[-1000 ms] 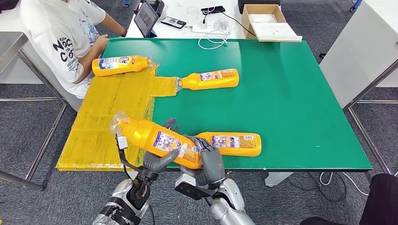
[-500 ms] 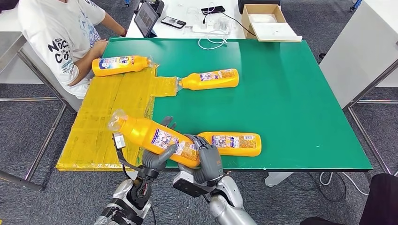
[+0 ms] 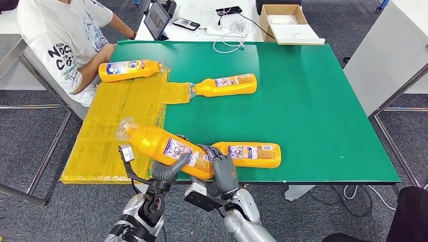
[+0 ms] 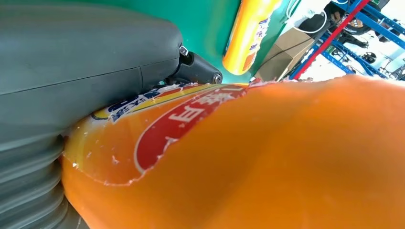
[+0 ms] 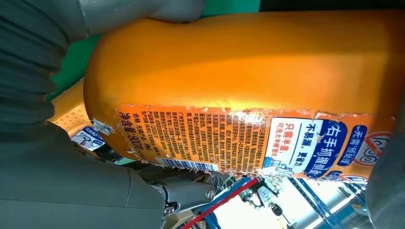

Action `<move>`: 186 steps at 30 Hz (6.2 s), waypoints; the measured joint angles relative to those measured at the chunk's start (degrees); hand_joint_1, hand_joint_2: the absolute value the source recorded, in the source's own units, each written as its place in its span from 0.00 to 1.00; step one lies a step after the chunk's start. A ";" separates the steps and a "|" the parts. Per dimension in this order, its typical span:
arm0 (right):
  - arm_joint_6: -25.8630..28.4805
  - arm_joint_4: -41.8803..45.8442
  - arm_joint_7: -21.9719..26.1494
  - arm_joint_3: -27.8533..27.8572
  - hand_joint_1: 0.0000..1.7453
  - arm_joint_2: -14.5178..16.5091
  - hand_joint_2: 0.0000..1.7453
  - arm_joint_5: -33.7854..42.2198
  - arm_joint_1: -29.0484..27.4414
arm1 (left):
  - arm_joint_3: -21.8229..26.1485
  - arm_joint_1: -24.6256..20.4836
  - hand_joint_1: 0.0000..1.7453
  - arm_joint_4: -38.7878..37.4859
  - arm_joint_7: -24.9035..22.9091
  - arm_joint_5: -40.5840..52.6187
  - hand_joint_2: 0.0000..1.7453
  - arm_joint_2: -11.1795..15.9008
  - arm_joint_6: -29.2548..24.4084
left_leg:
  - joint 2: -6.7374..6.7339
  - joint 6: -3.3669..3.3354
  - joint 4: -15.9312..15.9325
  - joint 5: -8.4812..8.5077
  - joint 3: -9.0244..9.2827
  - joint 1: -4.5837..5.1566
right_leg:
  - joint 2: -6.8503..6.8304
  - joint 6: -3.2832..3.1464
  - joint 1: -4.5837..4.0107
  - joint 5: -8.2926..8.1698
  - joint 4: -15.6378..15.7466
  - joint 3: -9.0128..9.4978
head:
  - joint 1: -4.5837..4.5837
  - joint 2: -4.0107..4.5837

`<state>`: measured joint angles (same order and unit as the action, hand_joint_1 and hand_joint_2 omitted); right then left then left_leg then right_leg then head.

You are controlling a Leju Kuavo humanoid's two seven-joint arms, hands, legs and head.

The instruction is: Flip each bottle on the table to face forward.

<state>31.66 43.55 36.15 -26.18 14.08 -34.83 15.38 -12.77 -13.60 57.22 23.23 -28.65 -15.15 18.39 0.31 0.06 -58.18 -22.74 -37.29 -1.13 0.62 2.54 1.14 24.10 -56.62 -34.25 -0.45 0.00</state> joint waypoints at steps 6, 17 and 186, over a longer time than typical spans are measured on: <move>-0.18 -0.39 -0.29 0.00 0.81 0.02 1.00 0.14 0.02 | 0.01 0.24 1.00 0.00 0.34 0.45 1.00 -0.38 -0.33 | -0.01 0.00 0.00 0.00 0.00 0.00 | 0.00 0.00 -0.01 0.00 0.00 -0.01 | 0.00 0.00; -0.19 -0.55 -0.35 -0.01 0.81 0.04 1.00 0.14 0.03 | 0.01 0.43 1.00 0.00 0.44 0.59 1.00 -0.50 -0.45 | -0.01 0.00 0.00 0.00 0.00 0.00 | 0.00 0.00 0.00 0.00 0.00 -0.01 | -0.01 0.00; -39.07 7.12 -18.18 6.15 0.00 -17.44 1.00 5.93 9.38 | 11.87 -6.66 0.00 -0.13 17.00 41.61 1.00 4.35 -42.86 | 0.20 -0.04 -0.01 0.11 0.37 0.04 | -0.20 0.02 0.02 -0.04 0.01 0.44 | -0.02 0.00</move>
<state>-7.41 50.66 17.97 -20.04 -3.36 -28.90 24.75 -0.90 -20.25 57.09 40.23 12.95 -10.80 -24.47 0.51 0.02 -58.19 -22.63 -36.93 -1.09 0.42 2.56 1.17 24.07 -56.60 -33.82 -0.46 0.00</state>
